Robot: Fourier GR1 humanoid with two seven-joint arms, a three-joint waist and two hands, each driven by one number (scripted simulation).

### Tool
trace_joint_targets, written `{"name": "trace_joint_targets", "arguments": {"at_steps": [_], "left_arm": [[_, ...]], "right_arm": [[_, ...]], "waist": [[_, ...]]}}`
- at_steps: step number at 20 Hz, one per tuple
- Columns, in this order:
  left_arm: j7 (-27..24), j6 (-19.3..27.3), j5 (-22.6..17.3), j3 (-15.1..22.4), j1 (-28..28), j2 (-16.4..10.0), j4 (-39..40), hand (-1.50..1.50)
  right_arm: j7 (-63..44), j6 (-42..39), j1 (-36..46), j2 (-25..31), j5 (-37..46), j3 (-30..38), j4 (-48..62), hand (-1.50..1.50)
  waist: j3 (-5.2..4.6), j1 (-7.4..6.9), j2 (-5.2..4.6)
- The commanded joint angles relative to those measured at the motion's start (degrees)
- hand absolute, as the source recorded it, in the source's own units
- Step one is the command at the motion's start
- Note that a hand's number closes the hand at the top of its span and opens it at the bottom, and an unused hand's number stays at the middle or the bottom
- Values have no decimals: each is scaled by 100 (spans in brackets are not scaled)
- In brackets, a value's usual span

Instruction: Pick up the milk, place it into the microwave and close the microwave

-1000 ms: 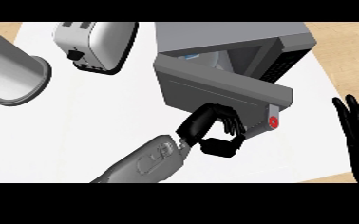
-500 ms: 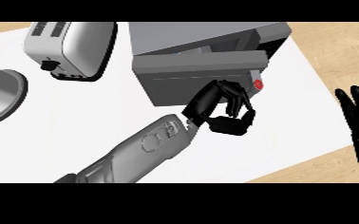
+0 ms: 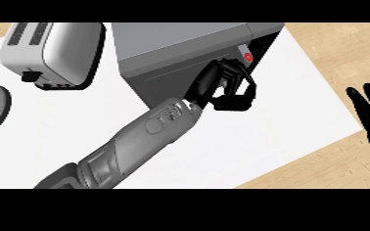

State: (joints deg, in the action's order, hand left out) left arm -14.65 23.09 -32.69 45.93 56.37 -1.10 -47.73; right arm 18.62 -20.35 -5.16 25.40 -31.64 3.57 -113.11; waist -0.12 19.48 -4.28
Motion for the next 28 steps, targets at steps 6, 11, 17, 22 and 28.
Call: {"name": "trace_joint_targets", "arguments": {"at_steps": [6,11,17,22,28], "left_arm": [[-136,275,-293,-51,510,101,252,150],[-172,387,-436,-8,582,99,240,150],[-291,579,-547,44,560,97,266,150],[-327,732,-617,130,575,96,216,150],[-385,887,-729,150,575,94,183,150]], "right_arm": [[-263,-45,186,231,-317,141,-133,-150],[-400,-112,348,438,-435,249,-128,-150],[-525,-99,441,588,-588,402,-104,-150],[-649,-111,566,795,-653,563,-35,-150],[-721,-144,657,881,-800,632,40,-150]], "waist": [[11,329,-31],[8,403,-58],[11,457,-71],[12,506,-81],[26,548,-112]]}}
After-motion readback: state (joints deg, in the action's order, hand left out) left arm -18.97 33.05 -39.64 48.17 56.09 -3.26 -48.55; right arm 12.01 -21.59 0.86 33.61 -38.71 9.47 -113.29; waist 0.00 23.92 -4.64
